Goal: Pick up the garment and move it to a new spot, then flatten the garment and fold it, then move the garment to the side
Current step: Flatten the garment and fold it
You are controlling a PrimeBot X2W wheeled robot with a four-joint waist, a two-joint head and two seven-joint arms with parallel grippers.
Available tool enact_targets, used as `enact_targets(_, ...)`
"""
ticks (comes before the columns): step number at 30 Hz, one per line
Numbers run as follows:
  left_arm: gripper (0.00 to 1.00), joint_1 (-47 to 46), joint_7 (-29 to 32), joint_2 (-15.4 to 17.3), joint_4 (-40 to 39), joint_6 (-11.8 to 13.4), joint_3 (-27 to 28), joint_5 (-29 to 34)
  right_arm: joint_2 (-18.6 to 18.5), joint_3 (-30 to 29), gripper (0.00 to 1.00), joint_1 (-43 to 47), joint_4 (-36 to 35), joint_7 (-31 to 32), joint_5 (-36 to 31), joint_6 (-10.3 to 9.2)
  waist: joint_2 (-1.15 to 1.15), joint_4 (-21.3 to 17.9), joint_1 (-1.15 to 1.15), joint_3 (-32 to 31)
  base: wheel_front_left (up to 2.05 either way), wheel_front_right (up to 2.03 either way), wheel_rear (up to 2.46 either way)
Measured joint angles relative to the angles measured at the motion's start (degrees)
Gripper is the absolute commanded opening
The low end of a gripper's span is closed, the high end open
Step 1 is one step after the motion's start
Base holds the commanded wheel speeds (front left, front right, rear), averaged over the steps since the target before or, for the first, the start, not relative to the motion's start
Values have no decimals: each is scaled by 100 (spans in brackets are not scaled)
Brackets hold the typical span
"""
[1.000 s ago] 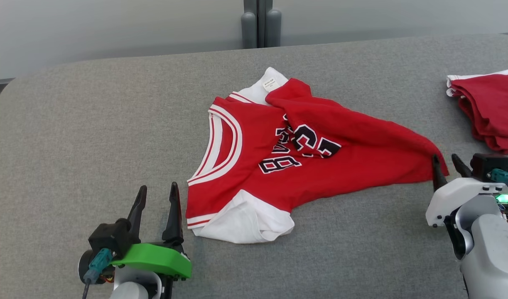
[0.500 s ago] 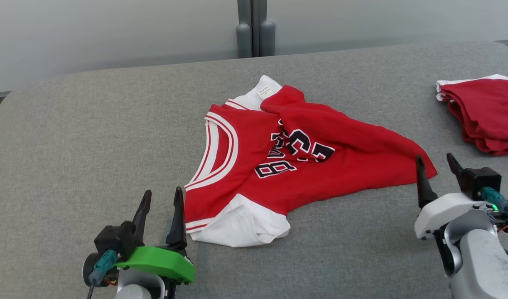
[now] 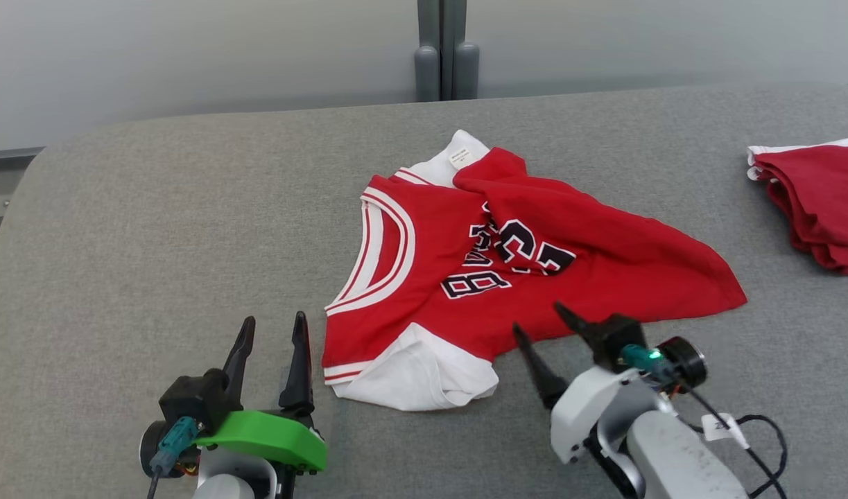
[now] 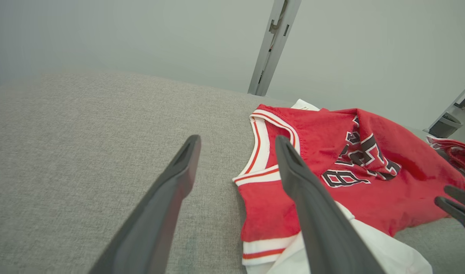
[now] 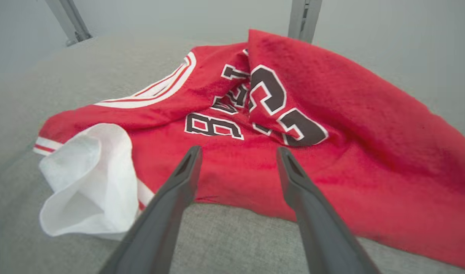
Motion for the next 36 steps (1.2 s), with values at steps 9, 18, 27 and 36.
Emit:
enact_targets(9,100,9,0,-1,-8,15,-16,-32,15,1413,100,-335,870,22,650,0,0,415,0,-13,0,0,0)
enact_targets(18,100,101,0,0,-8,37,32,-42,-36,2408,0,-680,1374,-269,1032,0,0,670,0,-104,0,0,0)
enact_targets(27,100,221,0,-1,-11,57,59,-42,-187,3344,100,-544,979,-460,1096,0,0,466,0,-200,0,0,0)
enact_targets(36,100,232,0,11,285,-1,62,-4,-592,3071,100,-253,332,-487,1199,0,0,133,0,-247,0,0,0)
